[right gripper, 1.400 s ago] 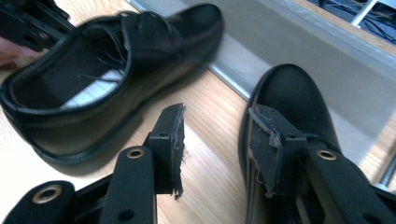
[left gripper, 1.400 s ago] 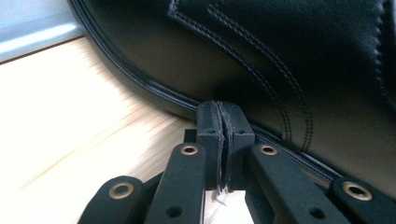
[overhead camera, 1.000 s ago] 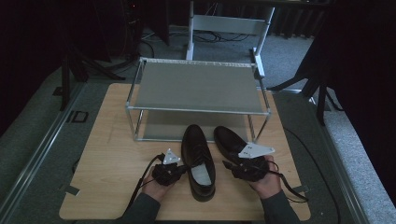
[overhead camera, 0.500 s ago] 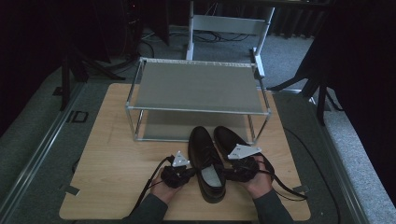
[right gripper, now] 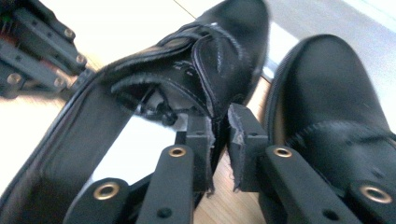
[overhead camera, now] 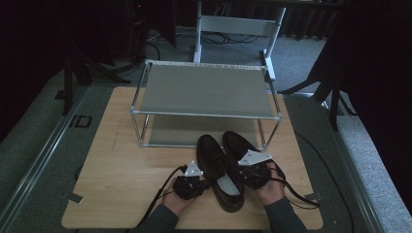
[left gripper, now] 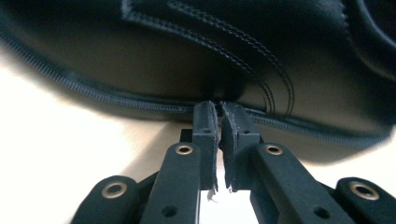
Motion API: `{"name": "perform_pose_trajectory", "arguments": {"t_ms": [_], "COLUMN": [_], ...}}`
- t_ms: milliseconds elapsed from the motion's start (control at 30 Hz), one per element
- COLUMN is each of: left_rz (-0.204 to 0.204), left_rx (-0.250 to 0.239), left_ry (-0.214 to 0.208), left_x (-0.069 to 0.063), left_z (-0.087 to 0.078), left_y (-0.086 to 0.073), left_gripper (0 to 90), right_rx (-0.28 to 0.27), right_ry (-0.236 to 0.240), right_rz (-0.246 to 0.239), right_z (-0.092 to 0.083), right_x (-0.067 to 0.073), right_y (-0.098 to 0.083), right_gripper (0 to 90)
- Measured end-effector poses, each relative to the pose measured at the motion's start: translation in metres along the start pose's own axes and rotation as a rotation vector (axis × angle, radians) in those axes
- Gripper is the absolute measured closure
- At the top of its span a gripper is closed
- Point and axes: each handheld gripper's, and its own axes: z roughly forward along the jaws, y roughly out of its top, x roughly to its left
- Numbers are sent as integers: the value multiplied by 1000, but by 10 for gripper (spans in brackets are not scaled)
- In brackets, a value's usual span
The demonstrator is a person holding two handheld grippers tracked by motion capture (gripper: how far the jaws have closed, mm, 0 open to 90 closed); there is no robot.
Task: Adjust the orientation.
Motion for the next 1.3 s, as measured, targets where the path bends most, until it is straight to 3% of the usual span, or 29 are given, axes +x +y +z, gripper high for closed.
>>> {"name": "perform_pose_trajectory", "arguments": {"t_ms": [133, 233, 467, 800, 867, 900, 933, 1000, 1033, 1100, 1167, 1300], "left_rz": [48, 62, 77, 109, 113, 110, 110, 103, 115, 119, 113, 117], "left_rx": [17, 23, 30, 44, 45, 38, 38, 42, 44, 44, 43, 48], "left_ry": [-39, -60, -81, -104, -103, -107, -107, -121, -116, -114, -118, -116], "left_x": [-16, -23, -30, -41, -42, -42, -42, -41, -43, -44, -44, -45], "left_z": [8, 12, 19, 28, 29, 29, 29, 30, 30, 31, 32, 32], "left_y": [2, 3, 7, 15, 15, 15, 15, 17, 17, 18, 18, 19], "left_gripper": [811, 810, 809, 803, 801, 799, 797, 797, 796, 795, 795, 796], "right_rx": [6, -3, -20, -13, 1, -26, -26, -66, -96, -101, -114, -108], "right_ry": [5, 13, 2, 4, 11, 51, 51, 73, 34, 26, -14, -48], "right_rz": [20, 34, 42, 16, 22, 41, 41, 70, 95, 102, 151, 177], "right_z": [-10, -17, -27, -32, -31, -37, -37, -48, -60, -64, -76, -83], "right_x": [-6, -9, -13, -22, -25, -30, -30, -35, -42, -45, -54, -58], "right_y": [-10, -18, -30, -30, -33, -36, -36, -36, -37, -38, -42, -48], "right_gripper": [824, 824, 824, 820, 780, 665, 665, 568, 528, 514, 489, 477]}}
